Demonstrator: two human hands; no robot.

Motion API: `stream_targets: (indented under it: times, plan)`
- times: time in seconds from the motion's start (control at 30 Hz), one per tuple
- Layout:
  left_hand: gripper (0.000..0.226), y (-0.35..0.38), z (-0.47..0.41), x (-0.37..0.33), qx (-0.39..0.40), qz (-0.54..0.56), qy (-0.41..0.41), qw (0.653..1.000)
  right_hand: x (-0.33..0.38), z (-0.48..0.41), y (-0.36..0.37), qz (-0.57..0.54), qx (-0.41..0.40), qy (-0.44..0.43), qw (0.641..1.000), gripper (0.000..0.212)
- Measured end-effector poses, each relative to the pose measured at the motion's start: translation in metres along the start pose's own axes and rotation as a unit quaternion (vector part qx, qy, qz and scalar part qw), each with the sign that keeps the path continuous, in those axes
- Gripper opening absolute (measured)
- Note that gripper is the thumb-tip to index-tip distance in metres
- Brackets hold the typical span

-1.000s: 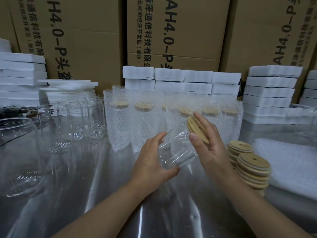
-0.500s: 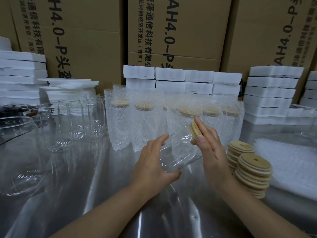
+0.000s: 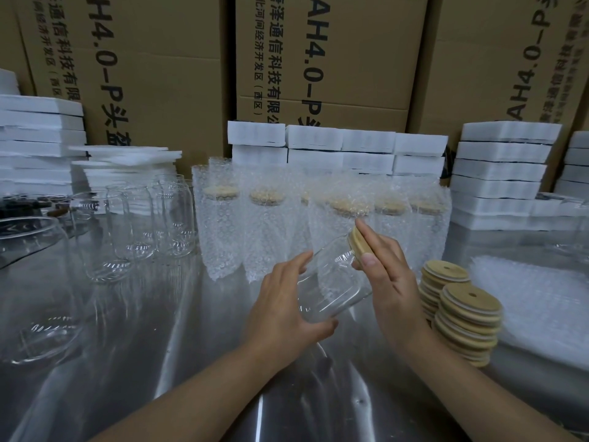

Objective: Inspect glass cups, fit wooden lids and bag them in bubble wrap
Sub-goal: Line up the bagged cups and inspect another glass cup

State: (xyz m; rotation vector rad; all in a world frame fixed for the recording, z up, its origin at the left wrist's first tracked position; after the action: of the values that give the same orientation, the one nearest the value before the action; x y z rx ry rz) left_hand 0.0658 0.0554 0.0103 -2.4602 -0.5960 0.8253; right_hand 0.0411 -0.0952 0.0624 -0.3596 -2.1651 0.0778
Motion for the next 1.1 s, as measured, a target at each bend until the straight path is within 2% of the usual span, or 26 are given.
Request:
stream_targets:
  times: [0.37,0.53,0.67,0.73,0.9,1.03,1.1]
  plan:
    - [0.099,0.001,0.001,0.0,-0.009,0.008,-0.003,1.0,0.0,0.002,0.002,0.017,-0.009,0.005,1.0,0.046]
    - [0.099,-0.001,0.0,0.001,-0.017,0.016,-0.007,1.0,0.003,0.001,0.002,0.019,-0.016,0.024,0.999,0.038]
    - [0.098,0.0,0.0,0.001,-0.016,0.023,-0.009,1.0,0.005,0.003,0.003,0.034,0.0,0.037,0.999,0.039]
    - [0.097,-0.001,-0.001,-0.004,-0.025,0.004,-0.002,1.0,0.008,0.006,0.0,0.028,-0.007,0.047,0.998,0.047]
    - [0.096,-0.009,0.0,-0.014,-0.081,-0.005,0.023,0.996,0.024,0.012,0.001,0.015,-0.01,0.043,0.999,0.051]
    - [0.091,-0.012,-0.001,-0.009,-0.106,0.081,-0.001,0.991,0.041,0.008,0.004,0.079,0.067,0.049,0.993,0.057]
    - [0.092,-0.011,-0.002,-0.005,-0.122,0.139,-0.021,0.982,0.049,0.0,-0.013,0.122,0.071,0.037,0.989,0.058]
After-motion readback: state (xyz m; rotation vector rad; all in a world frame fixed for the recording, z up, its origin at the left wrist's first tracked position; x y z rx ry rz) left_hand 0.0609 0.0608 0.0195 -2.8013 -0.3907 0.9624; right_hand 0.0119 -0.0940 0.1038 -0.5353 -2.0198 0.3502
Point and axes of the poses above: each hand's wrist, its own z-axis away from the middle knuckle, its own y-axis out of the palm, x = y × z, the point moved 7 cm from there along -z, towards the middle knuckle, and after that the axes turned 10 degrees about y, right-handed, at the moved point
